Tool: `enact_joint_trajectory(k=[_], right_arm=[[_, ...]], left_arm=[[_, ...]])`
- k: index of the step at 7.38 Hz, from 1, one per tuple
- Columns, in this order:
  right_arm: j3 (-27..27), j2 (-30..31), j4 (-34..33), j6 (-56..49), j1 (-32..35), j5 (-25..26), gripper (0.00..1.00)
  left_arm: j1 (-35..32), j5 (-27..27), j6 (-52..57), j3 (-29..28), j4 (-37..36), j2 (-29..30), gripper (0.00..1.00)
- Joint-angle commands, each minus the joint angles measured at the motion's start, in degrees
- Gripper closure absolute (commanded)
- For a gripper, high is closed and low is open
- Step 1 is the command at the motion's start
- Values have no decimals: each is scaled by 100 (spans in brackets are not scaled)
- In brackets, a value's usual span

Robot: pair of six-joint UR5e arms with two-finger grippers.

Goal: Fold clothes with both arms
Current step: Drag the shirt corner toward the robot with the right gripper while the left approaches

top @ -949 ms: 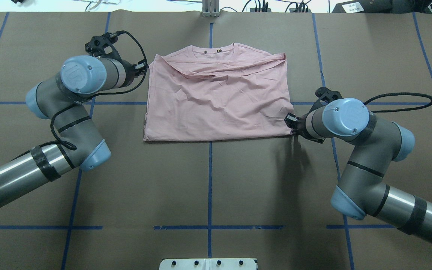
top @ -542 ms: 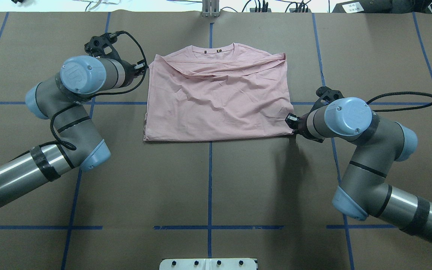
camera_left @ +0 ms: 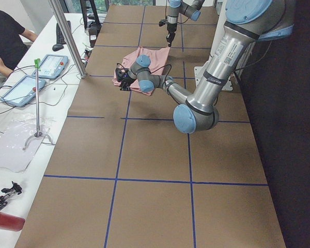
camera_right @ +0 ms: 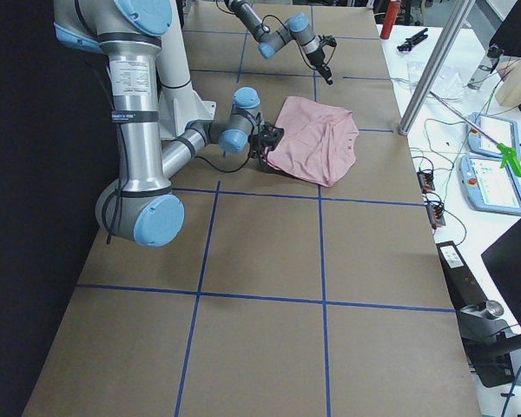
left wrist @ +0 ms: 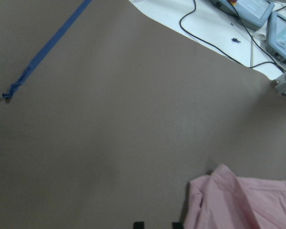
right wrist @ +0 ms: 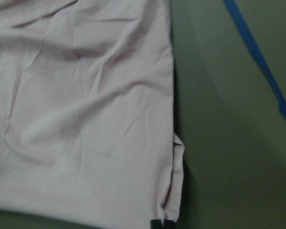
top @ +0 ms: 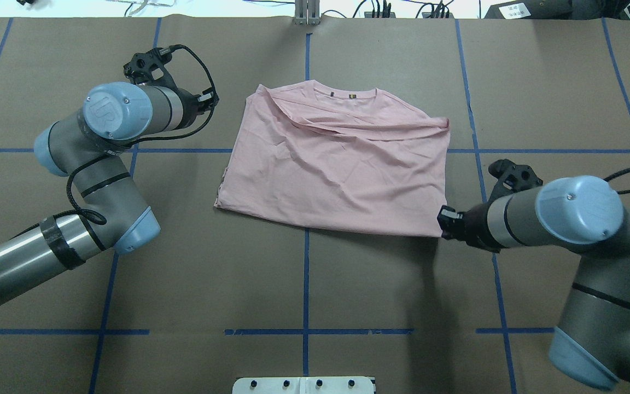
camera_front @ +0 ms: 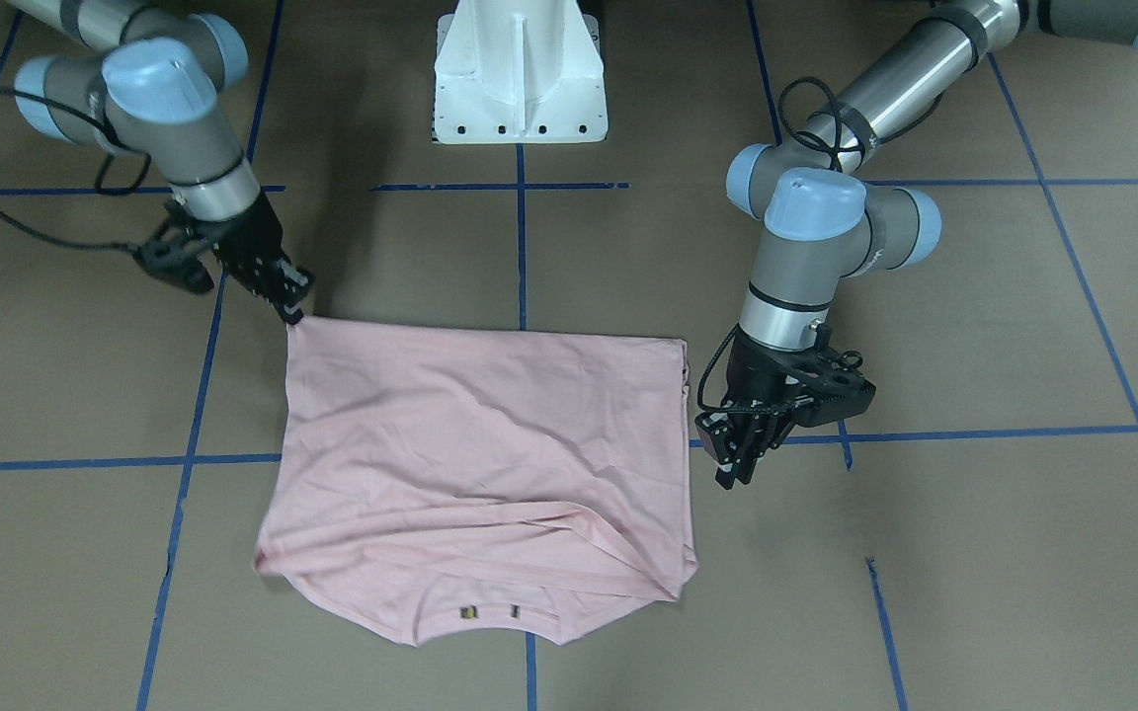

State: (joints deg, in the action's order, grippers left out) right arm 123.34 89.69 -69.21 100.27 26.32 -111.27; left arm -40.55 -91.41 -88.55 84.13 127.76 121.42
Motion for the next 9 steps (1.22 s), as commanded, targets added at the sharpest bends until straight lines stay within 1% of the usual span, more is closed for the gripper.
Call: enact_joint_trajectory(k=[1, 2, 3, 4, 5, 6, 7, 8, 9], right_arm=[[707, 242, -312, 168, -1044, -903, 100], [770, 390, -312, 203, -1607, -1001, 100], [779, 426, -312, 412, -2091, -967, 100], [753, 426, -312, 432, -2261, -949, 6], [735, 417, -312, 423, -2228, -940, 0], [639, 417, -312, 423, -2132, -931, 0], [595, 365, -312, 423, -1826, -896, 0], [560, 225, -295, 371, -1345, -270, 0], [246, -63, -312, 370, -1018, 302, 0]], left_arm=[[91, -420, -424, 235, 3, -40, 67], [222, -430, -540, 471, -5, -48, 62], [406, -613, -845, 873, 3, -310, 61], [573, -658, -979, 1182, -136, -399, 56], [862, -624, -1198, 1281, -459, -400, 52], [952, -641, -1261, 1412, -506, -400, 48], [1440, -580, -1627, 1727, -950, -478, 45], [1924, -371, -1822, 2069, -1851, -453, 45], [2294, -99, -1833, 2186, -2504, -409, 45]])
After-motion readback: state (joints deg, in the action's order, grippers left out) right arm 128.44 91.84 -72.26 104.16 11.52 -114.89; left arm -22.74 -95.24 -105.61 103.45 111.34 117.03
